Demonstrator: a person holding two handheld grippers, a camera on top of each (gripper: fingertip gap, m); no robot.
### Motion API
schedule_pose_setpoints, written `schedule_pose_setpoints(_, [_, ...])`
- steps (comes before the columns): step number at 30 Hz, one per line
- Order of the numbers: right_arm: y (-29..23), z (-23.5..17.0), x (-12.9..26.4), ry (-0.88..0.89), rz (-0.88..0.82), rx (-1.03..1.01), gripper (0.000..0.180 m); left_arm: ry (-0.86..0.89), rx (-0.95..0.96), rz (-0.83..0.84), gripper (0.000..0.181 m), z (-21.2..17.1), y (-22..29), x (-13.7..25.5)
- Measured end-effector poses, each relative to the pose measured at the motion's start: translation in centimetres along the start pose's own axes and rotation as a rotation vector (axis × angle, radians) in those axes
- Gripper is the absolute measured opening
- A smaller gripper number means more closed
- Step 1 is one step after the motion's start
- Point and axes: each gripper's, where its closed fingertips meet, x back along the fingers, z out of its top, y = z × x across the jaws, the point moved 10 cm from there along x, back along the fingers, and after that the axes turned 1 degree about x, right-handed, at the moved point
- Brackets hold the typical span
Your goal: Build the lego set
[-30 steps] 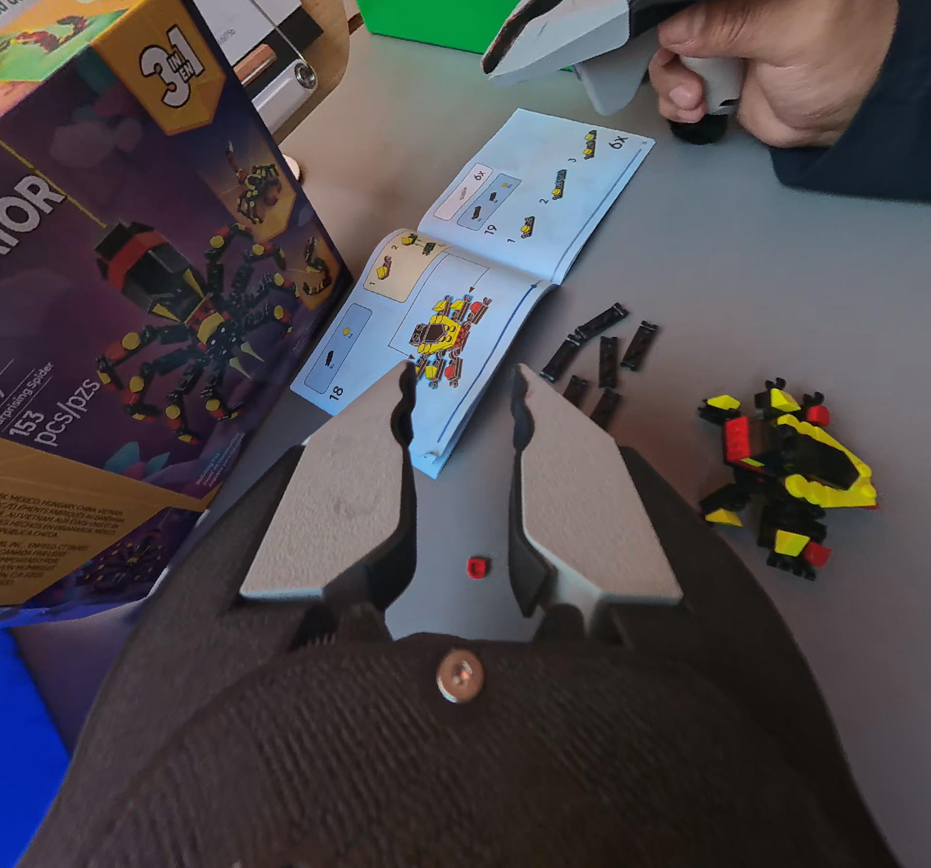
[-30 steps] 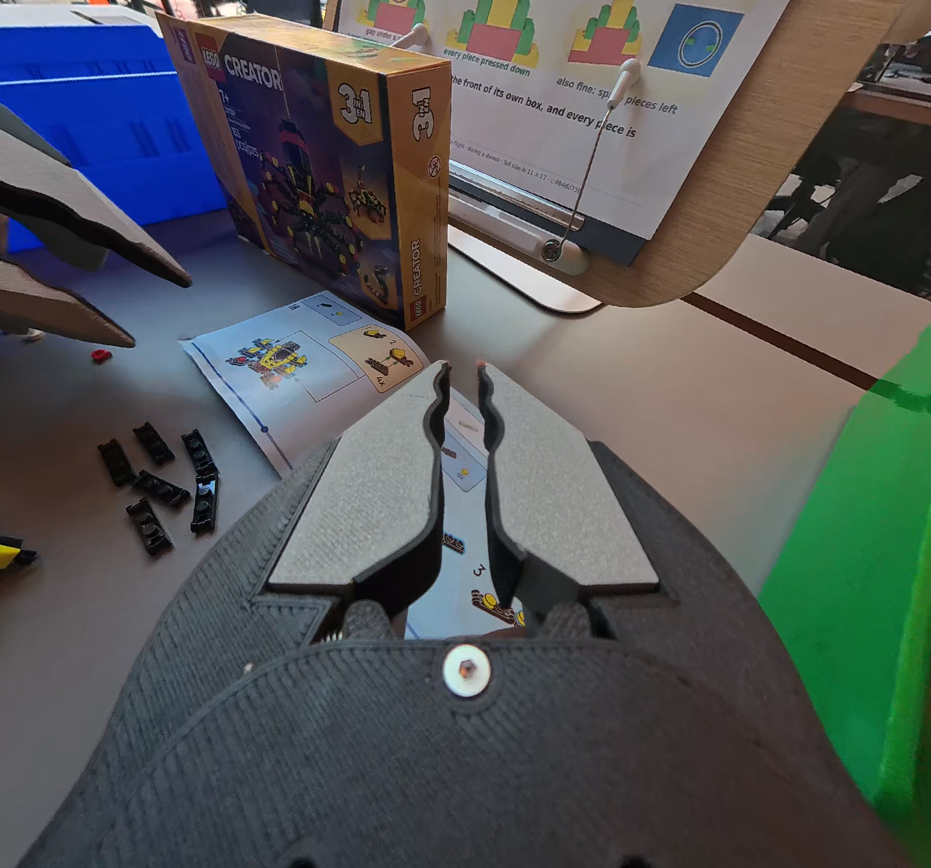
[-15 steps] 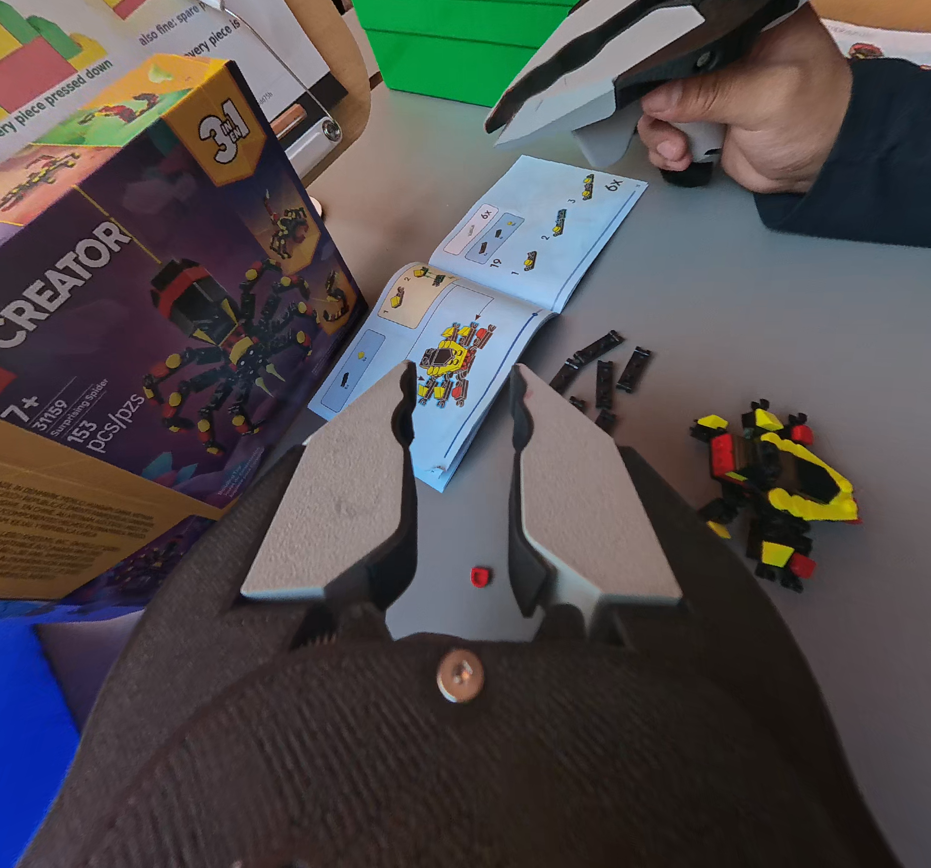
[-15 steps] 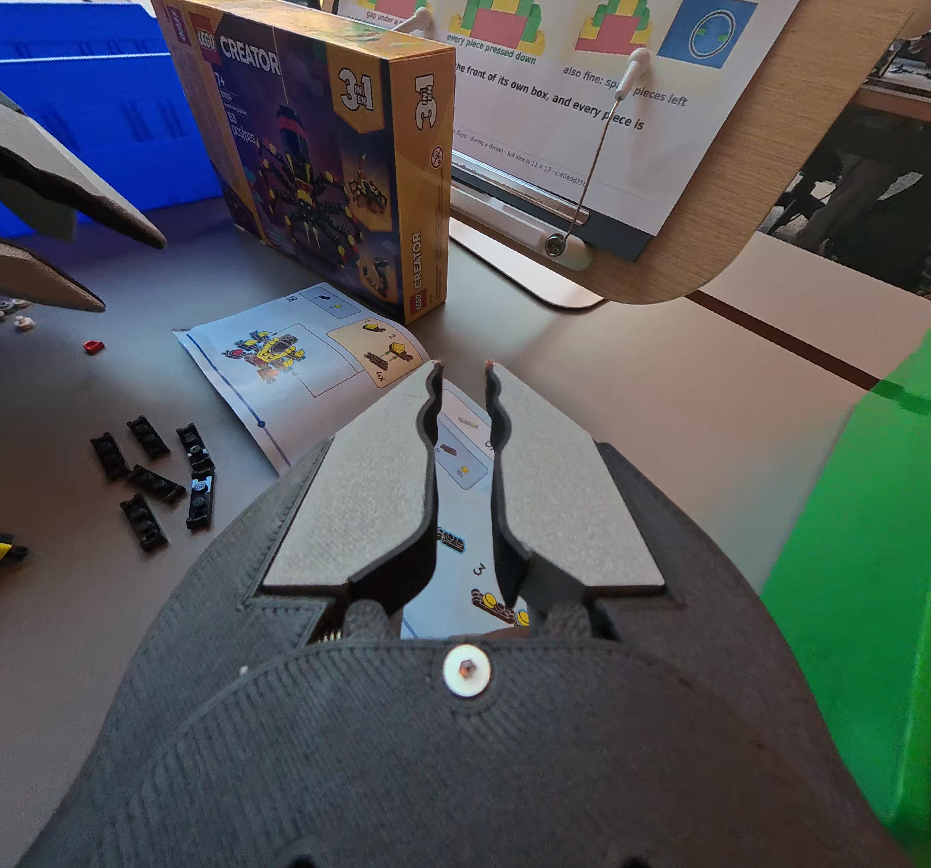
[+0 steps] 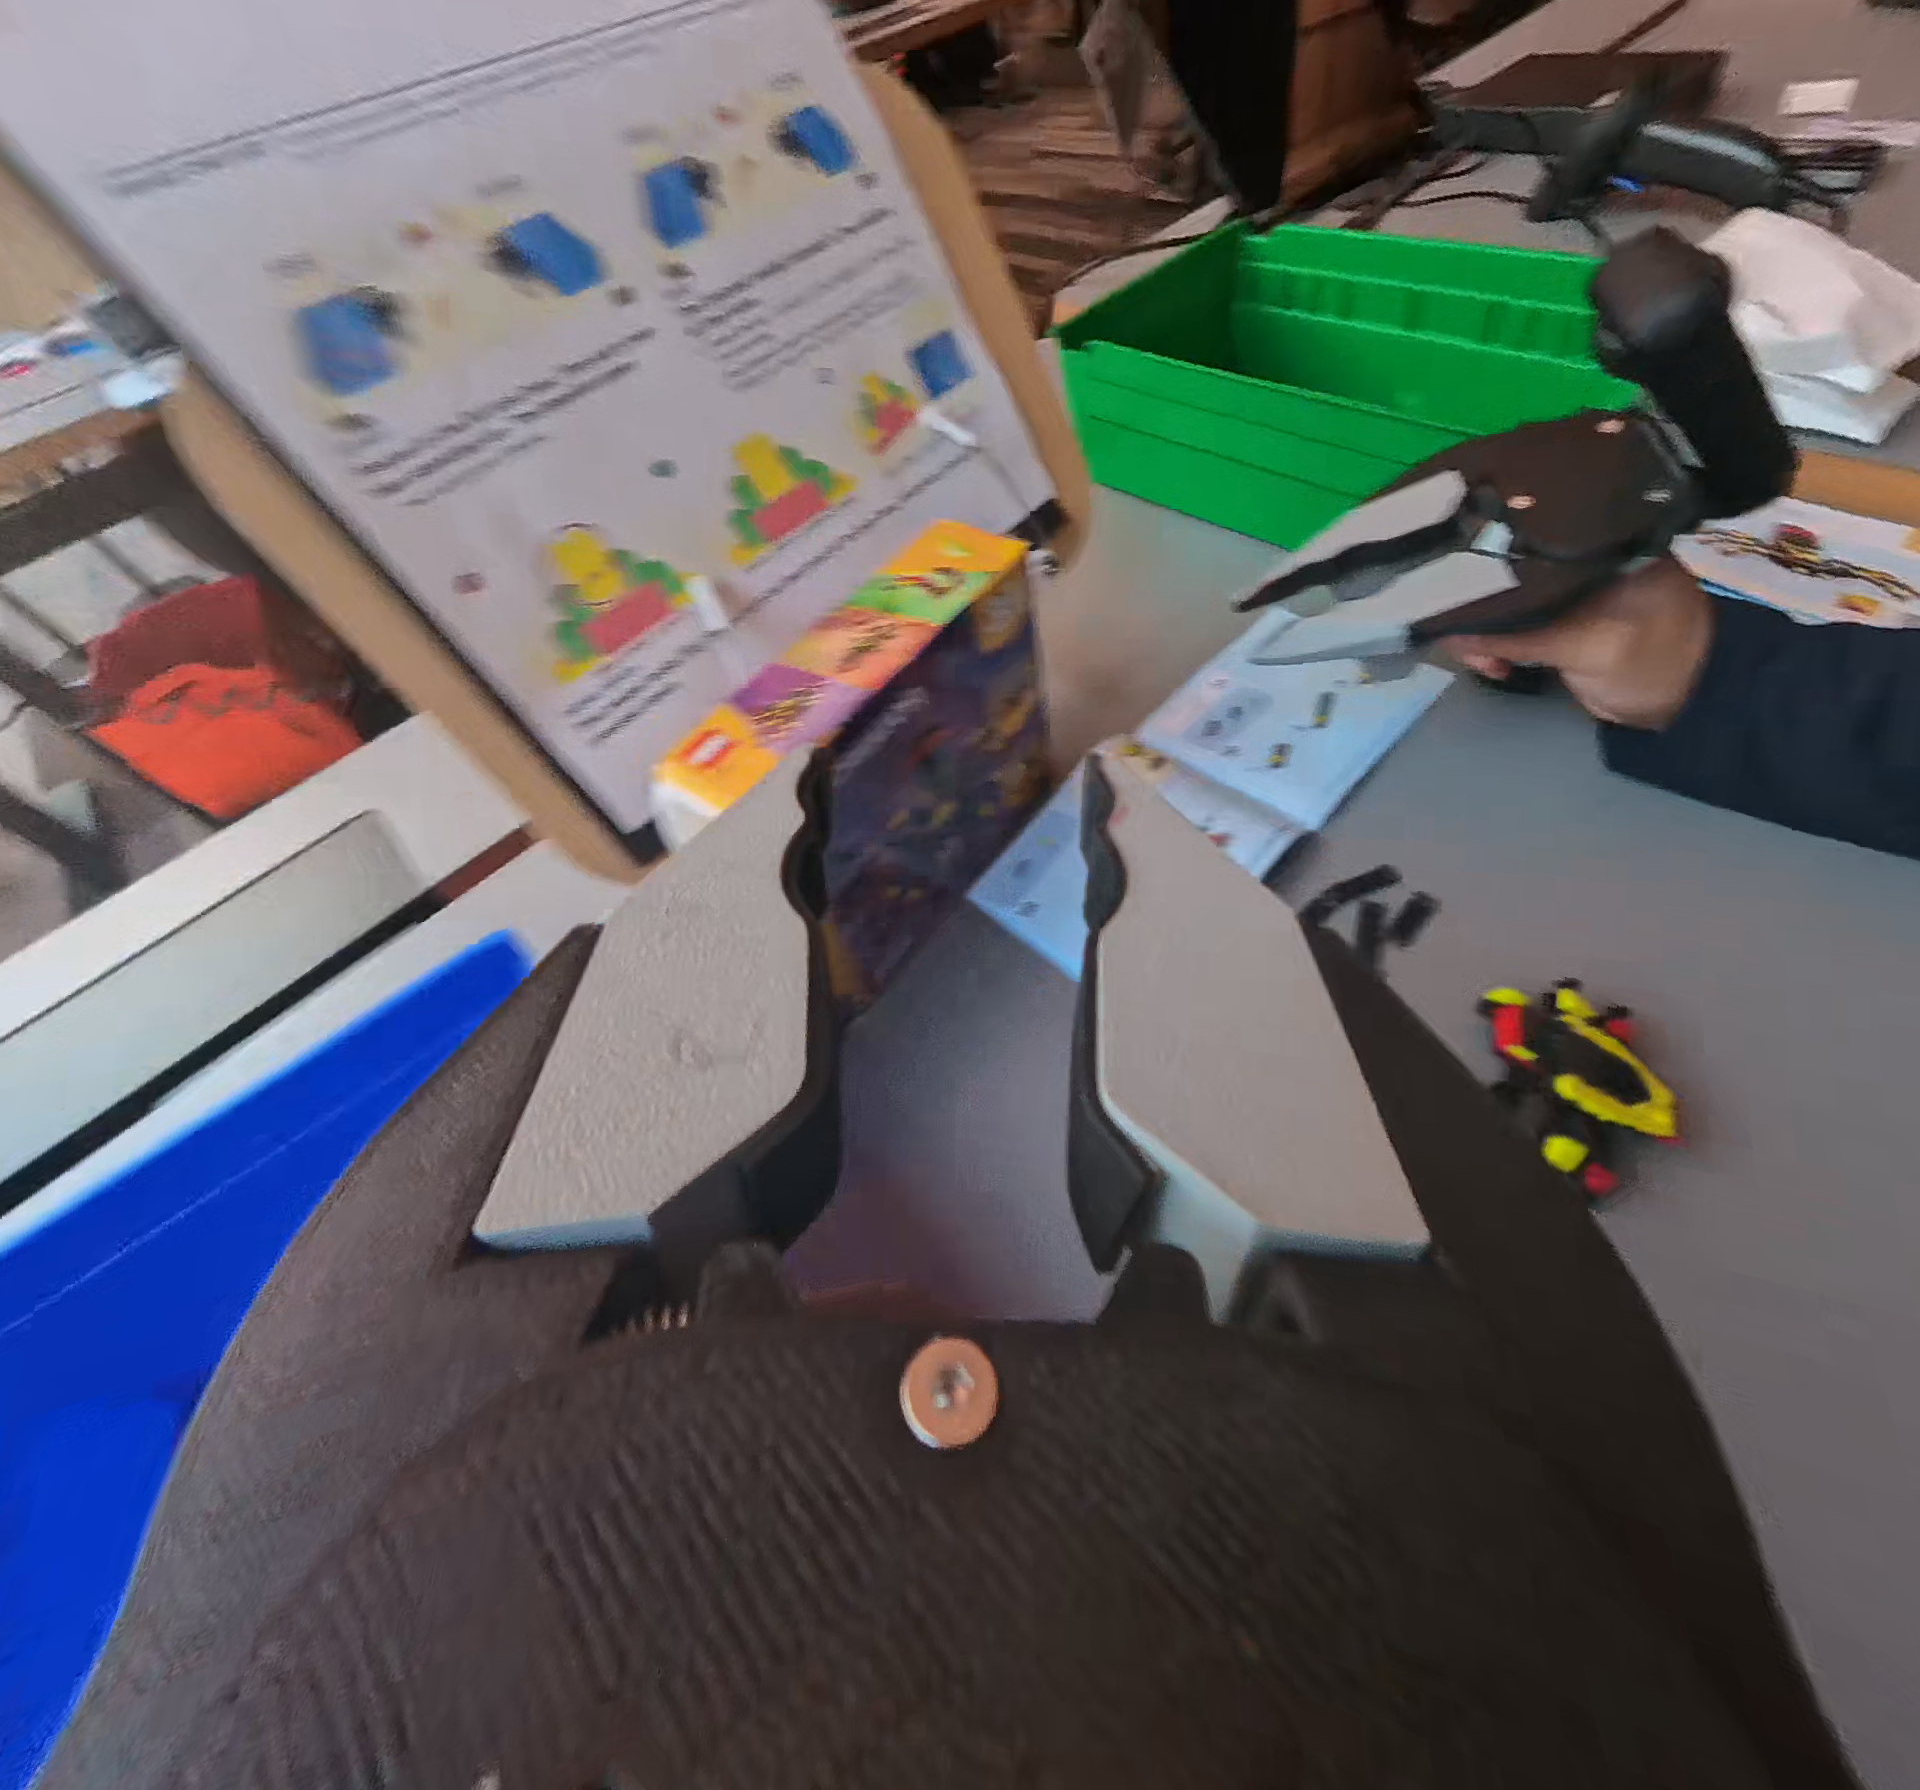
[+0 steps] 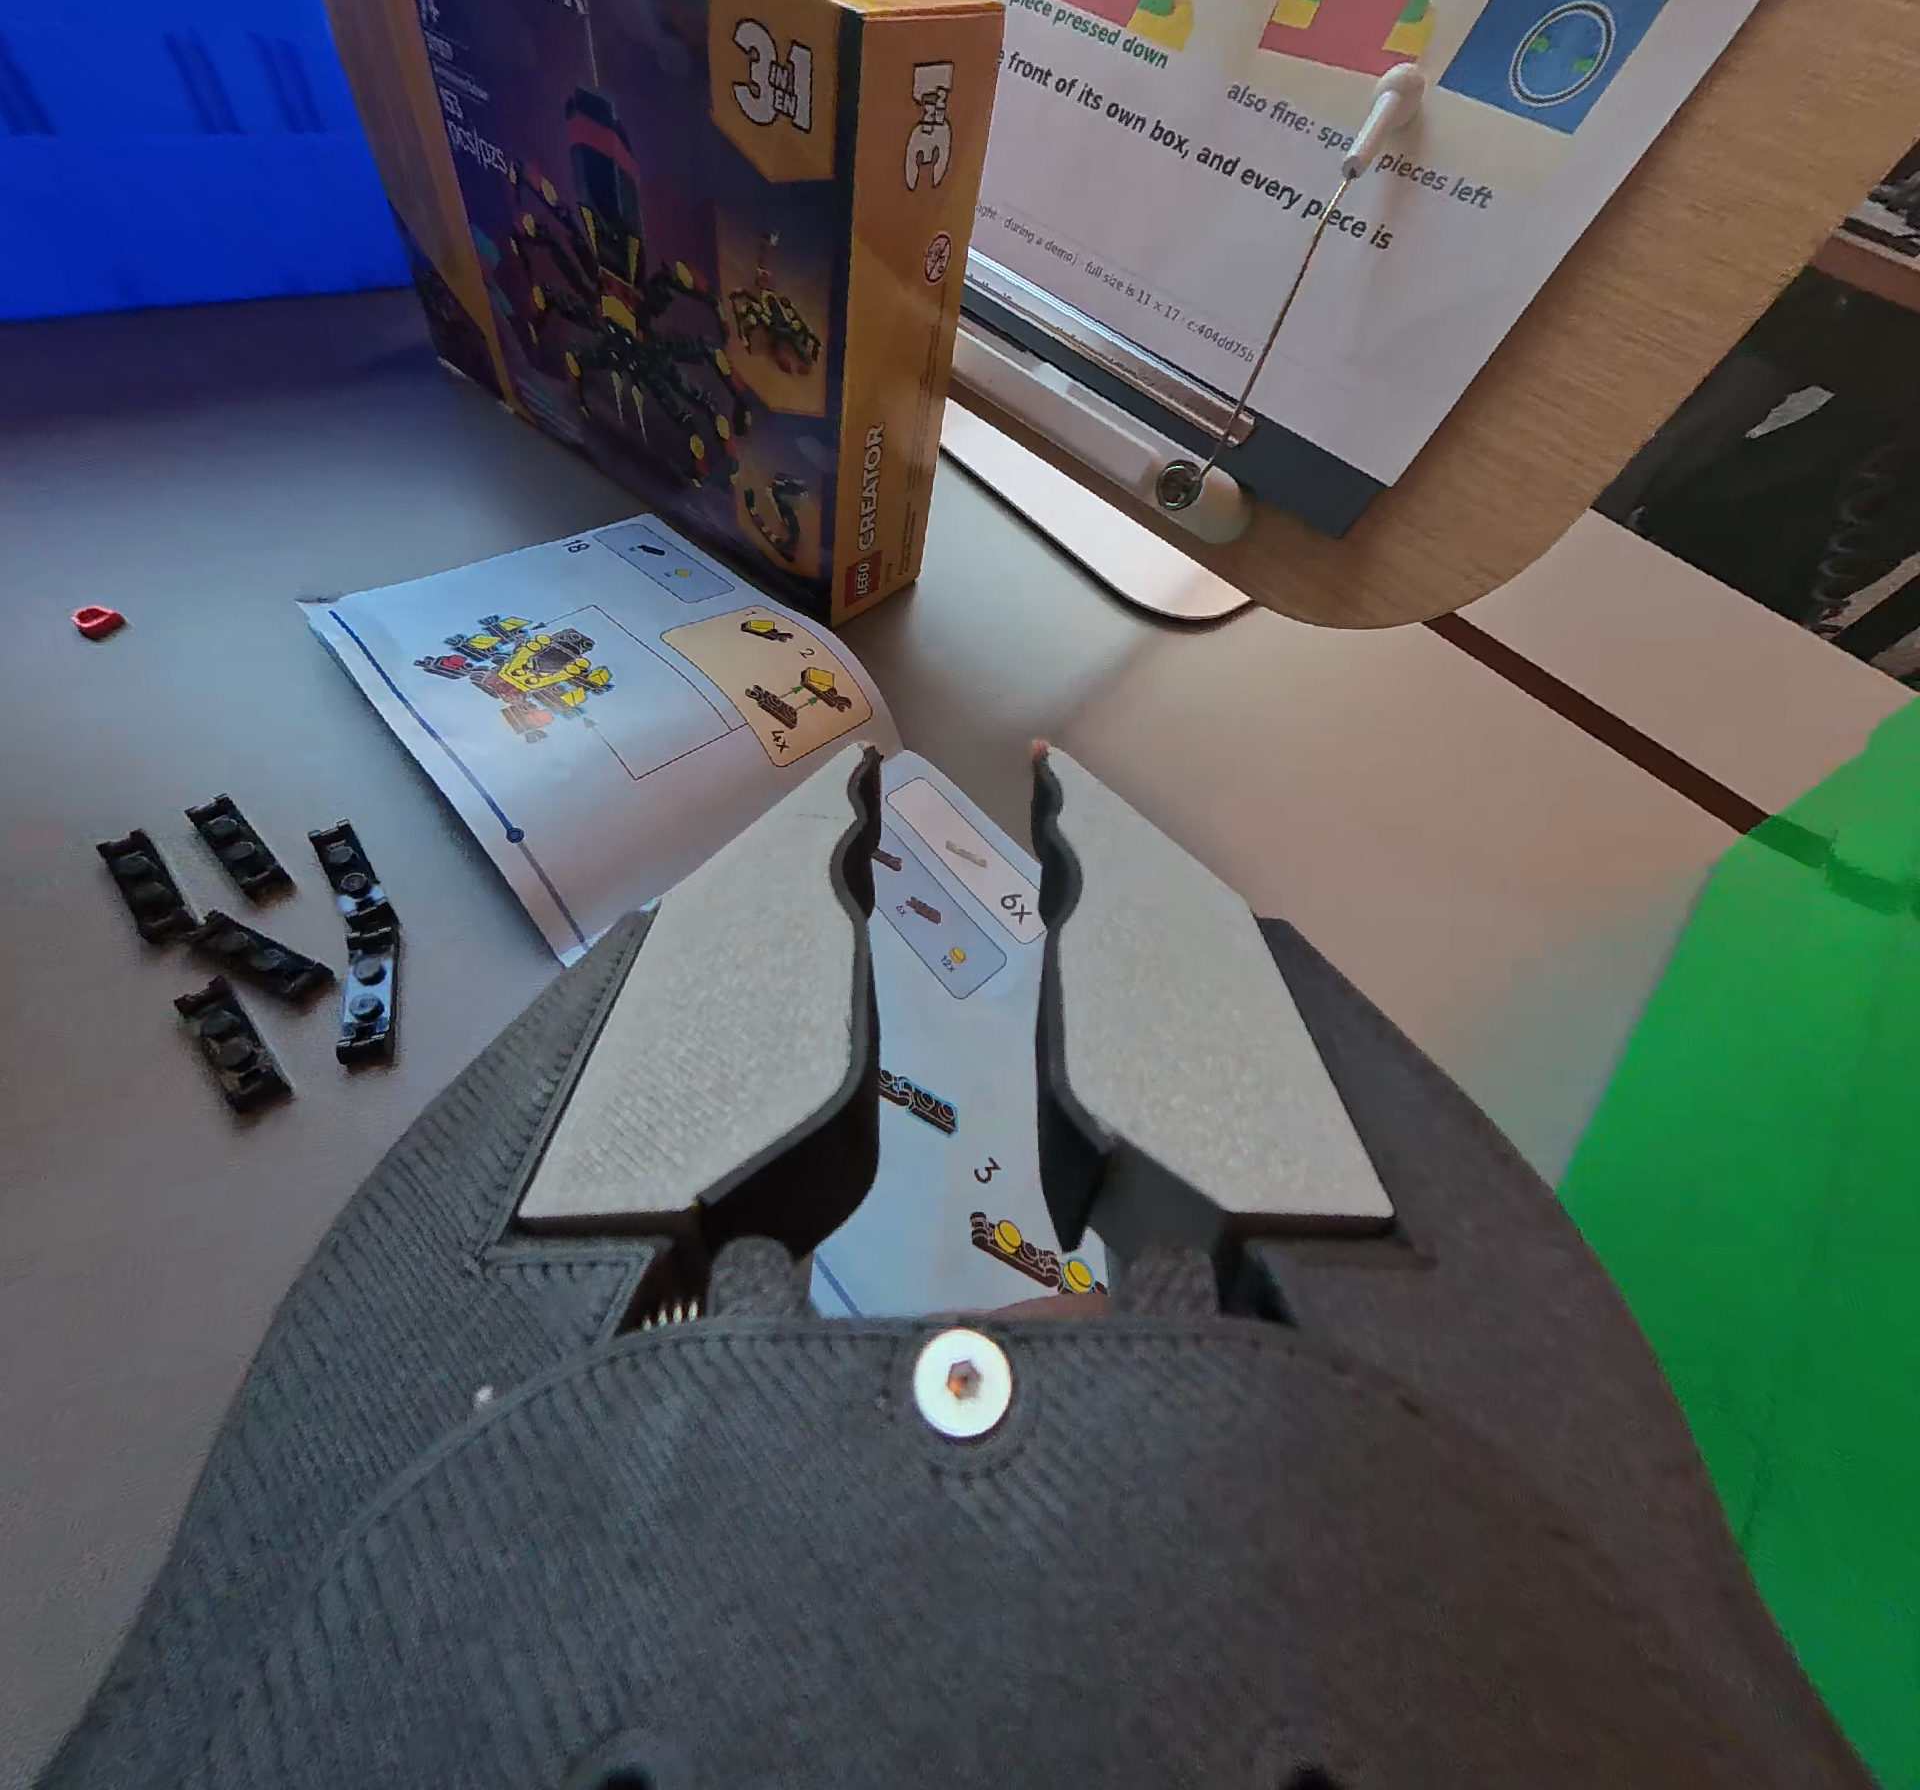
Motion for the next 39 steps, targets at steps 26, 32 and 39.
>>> schedule_pose_setpoints(26, [0.5,-0.1,0.0,0.003,0.027,-0.053,0.022,-0.913,0.309,0.084,0.021,-15.7,-21.9,-7.4])
schedule_pose_setpoints(32, [0.7,0.0,0.2,0.027,0.029,-0.069,0.02,-0.92,0.314,0.087,0.03,-15.5,-21.4,-7.6])
schedule_pose_setpoints(39, [0.7,0.0,0.3,0.035,0.026,-0.065,0.018,-0.908,0.301,0.146,0.023,-15.6,-21.1,-7.6])
